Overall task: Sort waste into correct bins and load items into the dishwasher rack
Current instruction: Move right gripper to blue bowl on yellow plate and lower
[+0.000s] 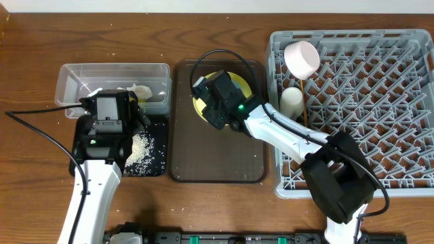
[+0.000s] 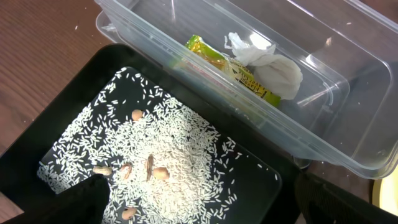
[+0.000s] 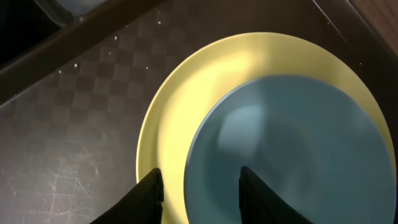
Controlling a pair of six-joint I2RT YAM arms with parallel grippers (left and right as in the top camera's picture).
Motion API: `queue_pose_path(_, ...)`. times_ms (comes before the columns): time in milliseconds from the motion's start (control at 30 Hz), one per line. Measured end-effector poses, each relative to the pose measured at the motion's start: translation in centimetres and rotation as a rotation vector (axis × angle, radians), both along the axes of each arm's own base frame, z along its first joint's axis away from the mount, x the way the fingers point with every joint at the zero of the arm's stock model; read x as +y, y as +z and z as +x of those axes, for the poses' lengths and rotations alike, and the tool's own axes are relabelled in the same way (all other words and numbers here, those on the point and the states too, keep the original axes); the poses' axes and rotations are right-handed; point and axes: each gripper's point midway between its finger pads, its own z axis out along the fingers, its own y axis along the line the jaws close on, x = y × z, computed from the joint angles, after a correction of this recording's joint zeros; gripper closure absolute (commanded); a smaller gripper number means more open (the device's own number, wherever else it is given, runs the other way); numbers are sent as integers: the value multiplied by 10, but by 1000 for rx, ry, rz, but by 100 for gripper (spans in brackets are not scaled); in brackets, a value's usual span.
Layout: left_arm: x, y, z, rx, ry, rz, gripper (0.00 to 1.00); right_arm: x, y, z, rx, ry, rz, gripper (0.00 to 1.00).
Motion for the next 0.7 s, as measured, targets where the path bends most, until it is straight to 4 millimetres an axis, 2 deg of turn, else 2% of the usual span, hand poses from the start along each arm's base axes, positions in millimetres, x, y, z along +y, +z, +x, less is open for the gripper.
queue_pose_path(200,0,0,0,0,0,0,2,6,0,-6,22,37,26,65)
queue_pose_path(567,0,0,0,0,0,0,2,1,-4,-1,2,20,1,70)
queue_pose_path(700,0,0,0,0,0,0,2,-1,-14,-2,15,21,-19,77)
